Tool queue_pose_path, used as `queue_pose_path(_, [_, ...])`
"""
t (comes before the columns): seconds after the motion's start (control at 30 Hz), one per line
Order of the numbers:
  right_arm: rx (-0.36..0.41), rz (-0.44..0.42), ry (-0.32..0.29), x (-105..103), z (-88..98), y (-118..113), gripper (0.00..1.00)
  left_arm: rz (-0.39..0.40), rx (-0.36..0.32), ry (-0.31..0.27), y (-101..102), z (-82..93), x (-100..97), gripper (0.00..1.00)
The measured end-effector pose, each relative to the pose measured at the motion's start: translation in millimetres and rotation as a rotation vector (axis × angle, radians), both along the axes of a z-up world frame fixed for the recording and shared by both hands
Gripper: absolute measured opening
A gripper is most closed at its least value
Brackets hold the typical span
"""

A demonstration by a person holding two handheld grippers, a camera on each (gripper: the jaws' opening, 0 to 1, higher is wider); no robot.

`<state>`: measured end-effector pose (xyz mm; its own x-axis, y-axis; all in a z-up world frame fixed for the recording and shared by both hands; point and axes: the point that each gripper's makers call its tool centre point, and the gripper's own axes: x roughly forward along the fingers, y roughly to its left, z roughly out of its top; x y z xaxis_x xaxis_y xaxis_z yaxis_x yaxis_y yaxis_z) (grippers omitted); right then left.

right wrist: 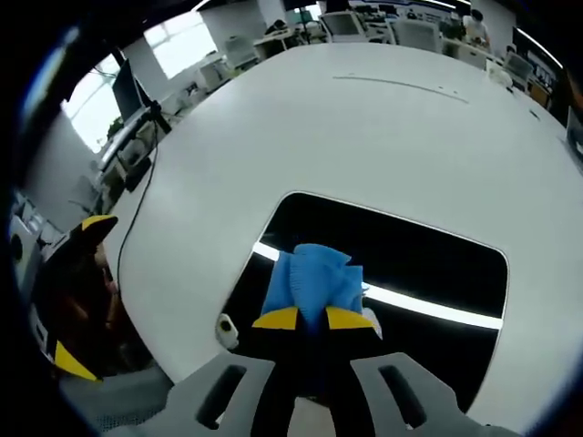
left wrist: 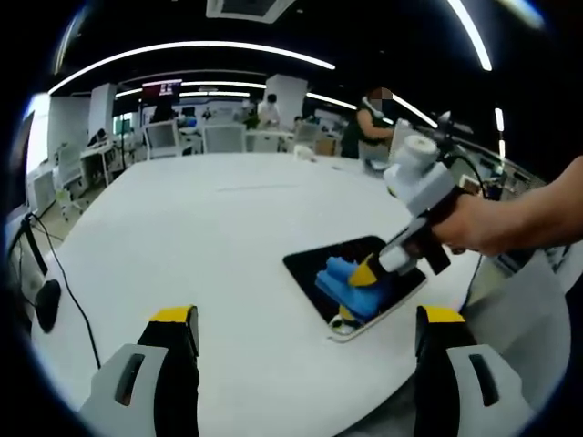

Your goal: Wipe the mirror surface with the cleaning cloth until all visible marks leave the cleaned area.

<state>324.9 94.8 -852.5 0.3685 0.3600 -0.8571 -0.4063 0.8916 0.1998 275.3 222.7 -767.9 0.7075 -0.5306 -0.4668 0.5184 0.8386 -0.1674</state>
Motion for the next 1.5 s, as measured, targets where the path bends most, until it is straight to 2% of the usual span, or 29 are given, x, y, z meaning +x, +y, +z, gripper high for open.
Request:
queue_pose_path(0.63, [0.025, -0.006, 0.016, -28.4, 1.1, 1.6, 0.04, 0.017, -0.021, 0.003, -0.5, -2.9, 5.3, 1.0])
queue_pose_path(0.83, [0.044, -0.018, 0.015, -33.1, 0.7, 1.2, 0.04, -0.013, 0.006, -0.003, -3.5, -3.3, 6.3, 1.0])
queue_pose_path(1.03, [0.032, -0.004, 0.018, -38.4, 0.4, 1.8, 0.04, -0.008, -0.012, -0.001, -6.1, -5.2, 10.5, 1.0])
queue_pose_path(1.5, [0.05, -0.019, 0.039, -48.0, -0.1, 4.8, 0.04, -0.029, 0.004, -0.001, -5.2, -9.1, 14.4, 1.0])
